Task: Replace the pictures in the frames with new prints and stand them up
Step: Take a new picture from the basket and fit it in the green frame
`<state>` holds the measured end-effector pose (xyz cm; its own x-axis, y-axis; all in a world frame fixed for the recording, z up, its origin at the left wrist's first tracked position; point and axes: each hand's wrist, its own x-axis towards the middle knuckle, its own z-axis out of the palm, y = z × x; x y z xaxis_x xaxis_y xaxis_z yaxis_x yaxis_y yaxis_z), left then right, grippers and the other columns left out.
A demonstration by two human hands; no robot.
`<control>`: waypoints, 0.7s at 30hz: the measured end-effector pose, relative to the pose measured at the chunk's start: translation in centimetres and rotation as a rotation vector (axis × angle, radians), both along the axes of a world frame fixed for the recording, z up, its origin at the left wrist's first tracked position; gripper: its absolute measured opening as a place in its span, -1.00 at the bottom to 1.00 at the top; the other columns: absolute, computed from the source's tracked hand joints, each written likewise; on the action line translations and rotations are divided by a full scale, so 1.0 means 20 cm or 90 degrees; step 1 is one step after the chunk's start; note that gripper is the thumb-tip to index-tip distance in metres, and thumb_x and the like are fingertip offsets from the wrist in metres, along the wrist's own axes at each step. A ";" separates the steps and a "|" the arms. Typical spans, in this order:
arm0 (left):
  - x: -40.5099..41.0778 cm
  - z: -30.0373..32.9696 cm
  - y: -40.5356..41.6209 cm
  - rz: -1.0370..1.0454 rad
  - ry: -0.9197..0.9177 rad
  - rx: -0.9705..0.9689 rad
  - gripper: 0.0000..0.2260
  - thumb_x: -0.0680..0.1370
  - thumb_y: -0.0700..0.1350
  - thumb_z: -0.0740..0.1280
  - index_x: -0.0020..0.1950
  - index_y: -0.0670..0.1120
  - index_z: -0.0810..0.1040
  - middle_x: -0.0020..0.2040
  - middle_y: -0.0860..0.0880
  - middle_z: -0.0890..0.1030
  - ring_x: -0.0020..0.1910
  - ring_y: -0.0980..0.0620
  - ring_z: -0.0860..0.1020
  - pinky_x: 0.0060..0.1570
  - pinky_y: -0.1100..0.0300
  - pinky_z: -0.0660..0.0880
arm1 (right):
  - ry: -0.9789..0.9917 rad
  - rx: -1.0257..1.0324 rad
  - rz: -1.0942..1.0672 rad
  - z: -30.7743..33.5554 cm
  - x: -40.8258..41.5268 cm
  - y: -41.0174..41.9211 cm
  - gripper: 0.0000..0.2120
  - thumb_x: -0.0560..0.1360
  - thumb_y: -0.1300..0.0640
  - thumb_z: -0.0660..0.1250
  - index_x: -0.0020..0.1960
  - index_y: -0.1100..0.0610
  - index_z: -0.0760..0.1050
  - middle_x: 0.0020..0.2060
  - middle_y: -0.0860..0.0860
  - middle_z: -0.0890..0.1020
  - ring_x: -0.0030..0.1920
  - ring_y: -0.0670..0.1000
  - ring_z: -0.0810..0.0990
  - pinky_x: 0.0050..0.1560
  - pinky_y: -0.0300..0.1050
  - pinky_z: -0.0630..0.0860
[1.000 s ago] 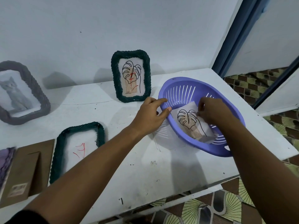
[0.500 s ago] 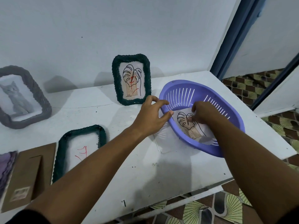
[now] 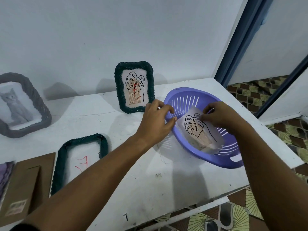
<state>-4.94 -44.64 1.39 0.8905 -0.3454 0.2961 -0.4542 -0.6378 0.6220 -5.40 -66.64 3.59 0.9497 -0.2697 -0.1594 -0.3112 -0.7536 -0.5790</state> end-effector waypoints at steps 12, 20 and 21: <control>-0.10 0.19 0.08 -0.099 0.314 -0.466 -0.66 0.53 -0.19 0.37 0.21 0.13 0.39 0.12 -0.11 0.60 -0.05 -0.07 0.66 -0.10 -0.02 0.63 | -0.080 0.682 0.012 0.10 -0.18 0.31 -0.76 0.57 0.15 0.23 0.19 0.19 0.50 0.03 0.16 0.67 0.01 0.17 0.67 0.06 0.04 0.61; -0.09 0.27 0.37 -0.018 0.202 -0.516 -0.55 0.52 -0.35 0.33 0.18 0.16 0.37 0.06 -0.16 0.63 -0.04 -0.08 0.64 -0.15 0.01 0.59 | -0.227 0.501 0.107 0.13 -0.13 0.50 -0.72 0.47 0.19 0.41 0.16 -0.01 0.55 0.03 -0.04 0.62 -0.06 -0.06 0.64 -0.21 -0.25 0.55; -0.09 0.28 0.41 -0.006 0.203 -0.515 -0.61 0.52 -0.33 0.34 0.17 0.11 0.40 0.02 -0.16 0.65 -0.07 -0.07 0.63 -0.18 0.04 0.57 | -0.221 0.560 0.138 0.13 -0.13 0.53 -0.71 0.47 0.23 0.39 0.17 0.03 0.54 -0.04 -0.02 0.64 -0.11 -0.04 0.64 -0.22 -0.25 0.54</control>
